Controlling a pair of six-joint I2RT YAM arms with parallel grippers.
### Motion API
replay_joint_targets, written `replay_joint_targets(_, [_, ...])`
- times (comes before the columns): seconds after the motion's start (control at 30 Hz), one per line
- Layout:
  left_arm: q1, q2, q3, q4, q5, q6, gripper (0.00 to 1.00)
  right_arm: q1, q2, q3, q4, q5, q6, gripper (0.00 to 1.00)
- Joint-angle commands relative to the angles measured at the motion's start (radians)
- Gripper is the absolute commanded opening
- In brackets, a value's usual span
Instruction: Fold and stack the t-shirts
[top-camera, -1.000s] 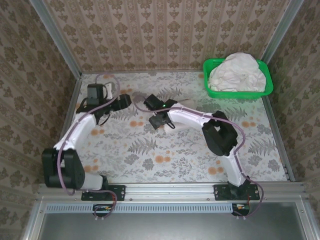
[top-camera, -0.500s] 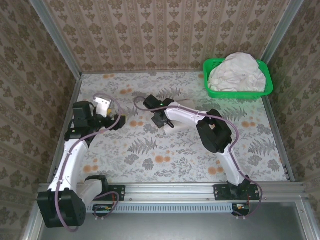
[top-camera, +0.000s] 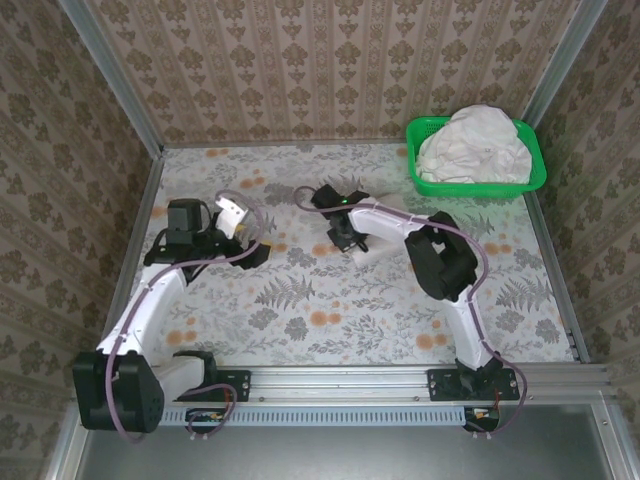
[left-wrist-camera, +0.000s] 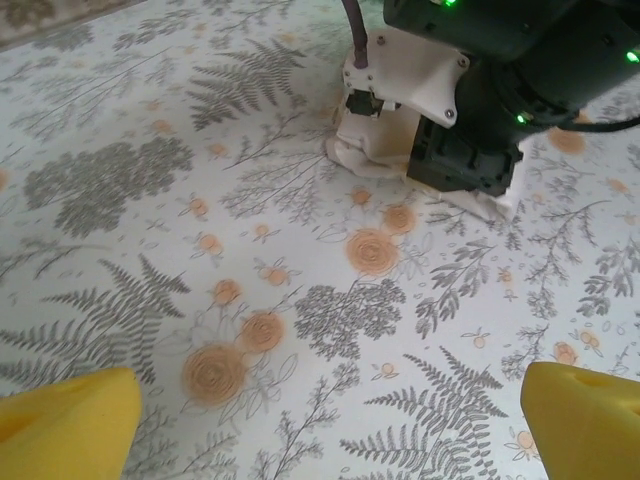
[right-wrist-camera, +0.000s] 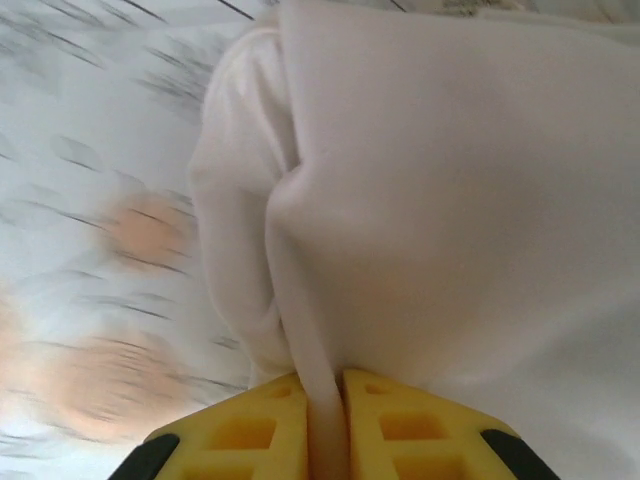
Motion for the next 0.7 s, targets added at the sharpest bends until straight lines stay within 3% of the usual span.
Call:
replay_joint_targets(0.0, [-0.036, 0.046, 0.062, -0.020, 0.037, 0.077, 0.98, -0.093, -0.085, -0.100, -0.027, 0.072, -0.033, 0.15])
replay_joint_targets(0.37, [-0.139, 0.166, 0.155, 0.010, 0.036, 0.086, 1.00, -0.367, -0.224, -0.331, 0.081, 0.130, -0.086, 0.14])
replay_joint_targets(0.67, [-0.170, 0.190, 0.179, 0.023, 0.031, 0.065, 1.00, -0.537, -0.226, -0.422, 0.165, 0.190, -0.167, 0.16])
